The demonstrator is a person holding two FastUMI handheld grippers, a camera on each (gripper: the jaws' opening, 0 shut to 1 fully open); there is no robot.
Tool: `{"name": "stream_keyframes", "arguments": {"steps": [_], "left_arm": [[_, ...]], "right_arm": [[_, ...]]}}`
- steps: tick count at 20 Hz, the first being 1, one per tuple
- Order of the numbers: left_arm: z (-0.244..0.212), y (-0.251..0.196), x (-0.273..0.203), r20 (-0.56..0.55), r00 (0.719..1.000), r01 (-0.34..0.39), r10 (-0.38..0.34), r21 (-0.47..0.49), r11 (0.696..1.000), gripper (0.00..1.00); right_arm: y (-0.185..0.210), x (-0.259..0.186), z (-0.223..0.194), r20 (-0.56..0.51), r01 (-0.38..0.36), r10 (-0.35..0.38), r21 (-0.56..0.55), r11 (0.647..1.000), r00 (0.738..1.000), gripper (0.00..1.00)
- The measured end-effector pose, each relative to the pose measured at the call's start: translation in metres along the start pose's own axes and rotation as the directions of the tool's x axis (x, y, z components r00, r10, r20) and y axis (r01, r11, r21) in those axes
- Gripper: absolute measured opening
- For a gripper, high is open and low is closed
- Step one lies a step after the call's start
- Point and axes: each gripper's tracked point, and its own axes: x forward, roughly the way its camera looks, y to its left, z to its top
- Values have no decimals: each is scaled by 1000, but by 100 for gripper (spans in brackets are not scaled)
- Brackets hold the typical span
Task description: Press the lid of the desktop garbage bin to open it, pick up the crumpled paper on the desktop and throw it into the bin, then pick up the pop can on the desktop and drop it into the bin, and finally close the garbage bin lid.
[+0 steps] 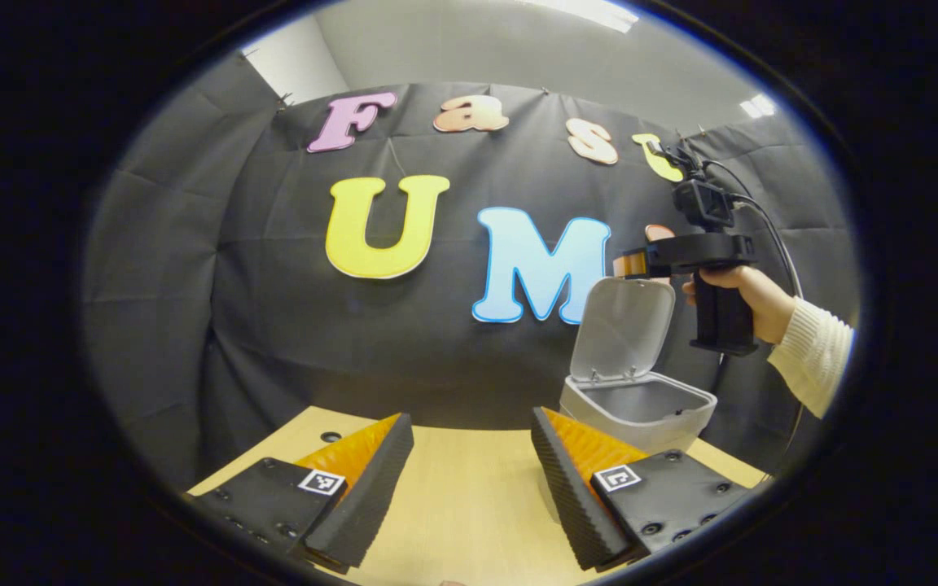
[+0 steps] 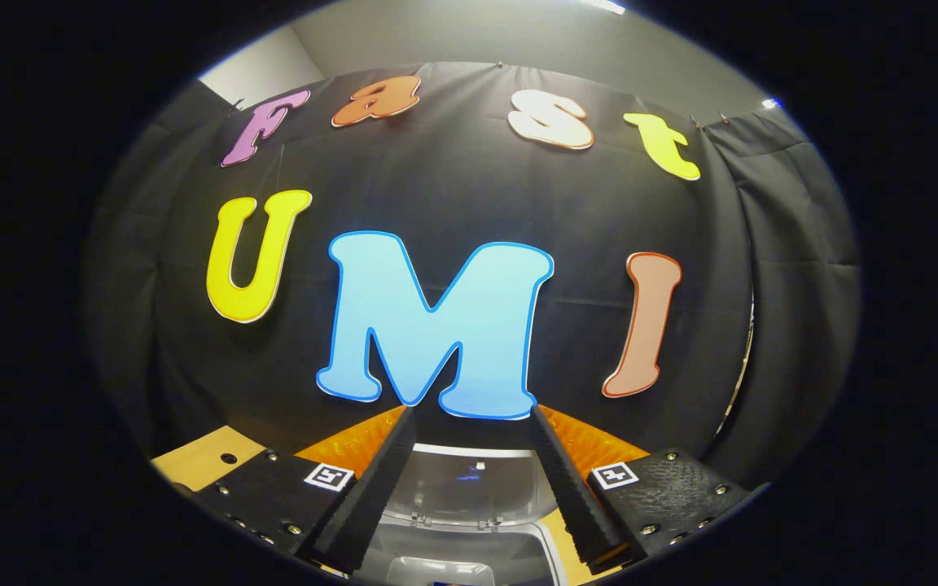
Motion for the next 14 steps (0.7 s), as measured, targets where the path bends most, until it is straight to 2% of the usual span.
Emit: {"name": "stream_keyframes", "arguments": {"steps": [11,14], "left_arm": [[-11,-11,-30,-20,1000,6,-6,10,1000,96],[-8,-13,-35,-13,1000,6,-6,14,1000,95]], "right_arm": [[2,-62,-38,-45,-37,43,124,992,998,91],[4,-75,-50,-43,-37,43,125,991,998,90]]}}
